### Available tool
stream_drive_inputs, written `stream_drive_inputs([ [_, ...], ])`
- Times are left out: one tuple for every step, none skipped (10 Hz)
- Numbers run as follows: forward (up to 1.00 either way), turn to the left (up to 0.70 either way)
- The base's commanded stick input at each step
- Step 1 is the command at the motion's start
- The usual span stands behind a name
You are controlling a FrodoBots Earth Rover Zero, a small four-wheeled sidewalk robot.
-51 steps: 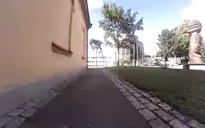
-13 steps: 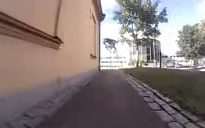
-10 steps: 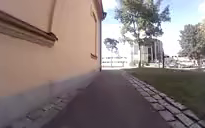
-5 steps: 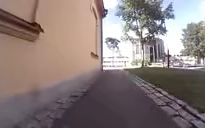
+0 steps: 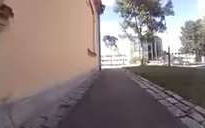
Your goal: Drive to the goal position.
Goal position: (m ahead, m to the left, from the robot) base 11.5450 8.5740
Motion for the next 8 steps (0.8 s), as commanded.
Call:
stream_drive_inputs([
  [1.00, 0.00],
  [1.00, 0.00],
  [1.00, 0.00],
  [1.00, 0.00],
  [1.00, 0.00],
  [1.00, 0.00],
  [1.00, 0.00],
  [1.00, 0.00],
])
